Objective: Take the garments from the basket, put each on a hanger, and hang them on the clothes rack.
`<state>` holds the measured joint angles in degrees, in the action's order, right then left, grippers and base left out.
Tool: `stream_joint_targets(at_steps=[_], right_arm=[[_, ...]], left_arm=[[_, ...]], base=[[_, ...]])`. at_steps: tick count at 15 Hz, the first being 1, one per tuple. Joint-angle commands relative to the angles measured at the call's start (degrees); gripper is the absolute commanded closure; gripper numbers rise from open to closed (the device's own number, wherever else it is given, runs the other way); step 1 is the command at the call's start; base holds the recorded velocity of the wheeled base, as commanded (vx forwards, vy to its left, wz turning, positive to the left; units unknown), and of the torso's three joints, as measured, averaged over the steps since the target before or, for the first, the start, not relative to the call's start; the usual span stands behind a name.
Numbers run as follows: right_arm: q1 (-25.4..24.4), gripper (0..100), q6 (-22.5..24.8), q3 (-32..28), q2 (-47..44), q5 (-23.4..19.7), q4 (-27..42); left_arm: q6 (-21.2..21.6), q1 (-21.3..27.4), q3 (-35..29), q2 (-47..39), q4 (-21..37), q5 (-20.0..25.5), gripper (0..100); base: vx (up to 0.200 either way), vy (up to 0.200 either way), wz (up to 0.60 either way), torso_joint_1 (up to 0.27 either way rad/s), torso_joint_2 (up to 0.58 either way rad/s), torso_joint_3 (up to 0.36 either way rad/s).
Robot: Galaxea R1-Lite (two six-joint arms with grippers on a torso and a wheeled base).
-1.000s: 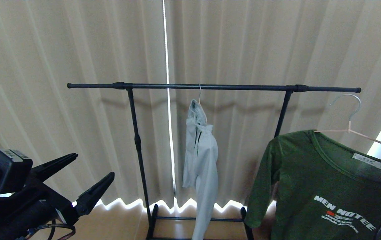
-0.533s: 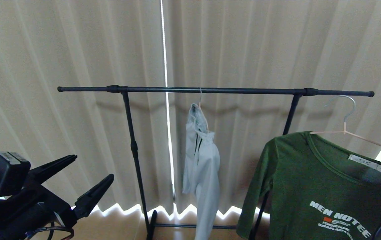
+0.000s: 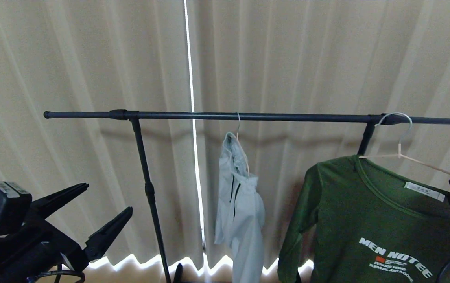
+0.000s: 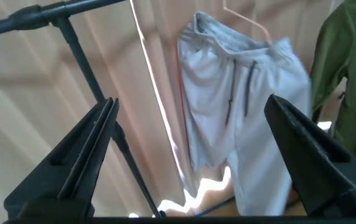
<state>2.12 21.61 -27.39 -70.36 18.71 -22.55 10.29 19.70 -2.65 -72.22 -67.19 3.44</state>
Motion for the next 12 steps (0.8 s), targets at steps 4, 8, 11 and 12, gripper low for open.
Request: stream_joint_targets(at_steps=[4, 8, 11, 12], right_arm=[[-0.71, 100, -0.08, -0.12, -1.79, -0.17, -0.30], [-4.32, 100, -2.37, -3.11, -6.80, -0.08, -0.39], [-4.76, 100, -2.54, -6.71, -11.11, -0.08, -0.39], [-4.76, 100, -2.54, -9.17, -13.92, -0.08, -0.47]], left_arm=[[0.26, 0.16, 0.27, 0.41, -0.04, 0.08, 0], [1.22, 0.16, 1.06, 2.34, -0.04, 0.08, 0], [1.66, -0.01, 0.98, 4.45, 0.05, -0.01, 0], [2.19, -0.19, 0.98, 5.33, 0.13, -0.10, 0]], base=[[0.200, 0.000, 0.00, 0.000, 0.00, 0.002], [0.050, 0.000, 0.00, -0.001, 0.00, 0.001], [0.000, 0.000, 0.00, 0.000, 0.00, 0.000], [0.000, 0.000, 0.00, 0.000, 0.00, 0.000]])
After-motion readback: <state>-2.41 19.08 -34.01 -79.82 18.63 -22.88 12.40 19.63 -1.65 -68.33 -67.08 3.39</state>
